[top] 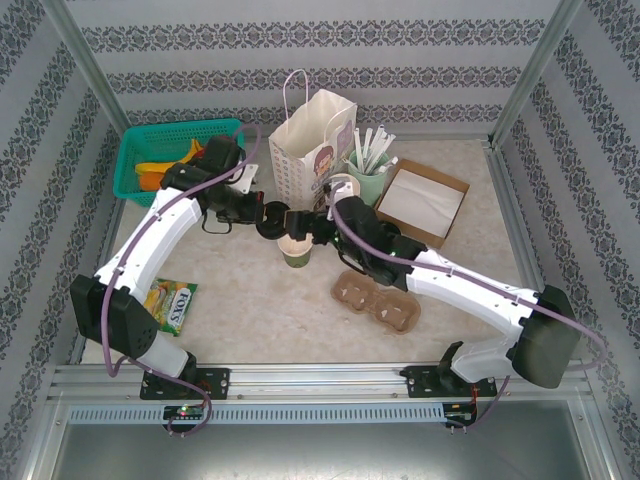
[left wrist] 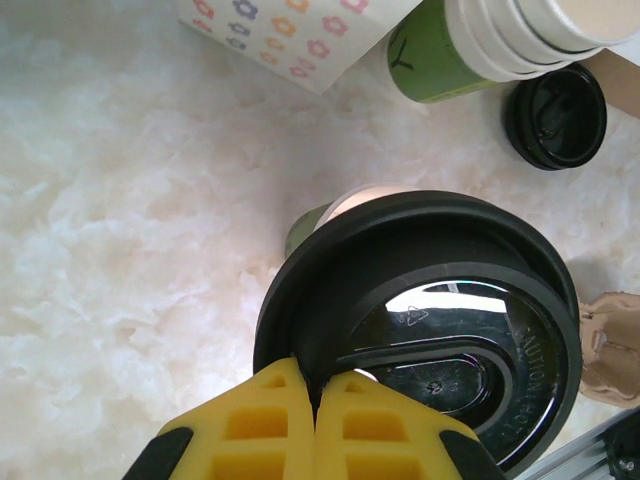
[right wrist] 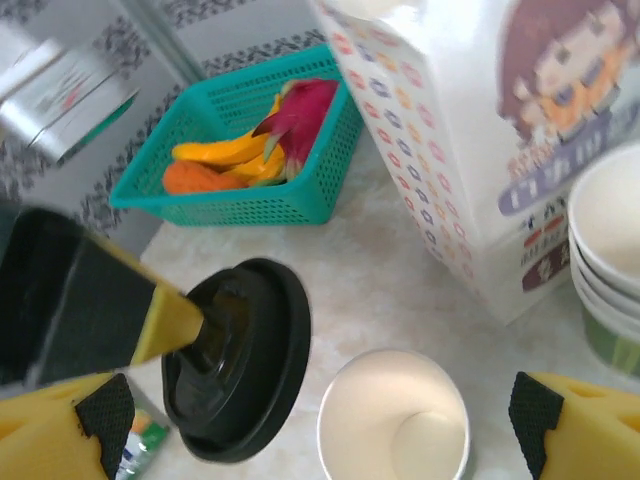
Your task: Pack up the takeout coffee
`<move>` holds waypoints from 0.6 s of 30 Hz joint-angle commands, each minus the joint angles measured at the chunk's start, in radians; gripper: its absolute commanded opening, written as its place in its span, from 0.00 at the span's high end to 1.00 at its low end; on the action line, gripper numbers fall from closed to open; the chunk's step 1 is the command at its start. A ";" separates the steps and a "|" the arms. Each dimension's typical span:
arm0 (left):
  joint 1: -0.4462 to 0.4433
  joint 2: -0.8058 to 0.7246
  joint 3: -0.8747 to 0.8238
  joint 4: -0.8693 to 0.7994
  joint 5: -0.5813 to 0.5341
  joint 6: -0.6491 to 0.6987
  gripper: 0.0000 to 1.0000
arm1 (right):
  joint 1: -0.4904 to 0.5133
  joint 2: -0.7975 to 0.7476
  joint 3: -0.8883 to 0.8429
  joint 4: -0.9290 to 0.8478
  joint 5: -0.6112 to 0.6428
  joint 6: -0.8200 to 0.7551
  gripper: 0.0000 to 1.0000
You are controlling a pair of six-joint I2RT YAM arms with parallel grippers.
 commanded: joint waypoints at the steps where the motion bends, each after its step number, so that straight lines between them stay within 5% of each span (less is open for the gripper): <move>1: -0.008 -0.033 -0.049 0.058 -0.007 -0.091 1.00 | -0.059 0.021 -0.036 -0.007 -0.136 0.302 0.02; 8: -0.058 -0.031 -0.162 0.179 -0.052 -0.221 1.00 | -0.079 0.059 -0.035 -0.021 -0.187 0.365 0.02; 18: -0.086 0.028 -0.166 0.222 -0.062 -0.209 1.00 | -0.092 0.168 -0.042 0.049 -0.243 0.409 0.02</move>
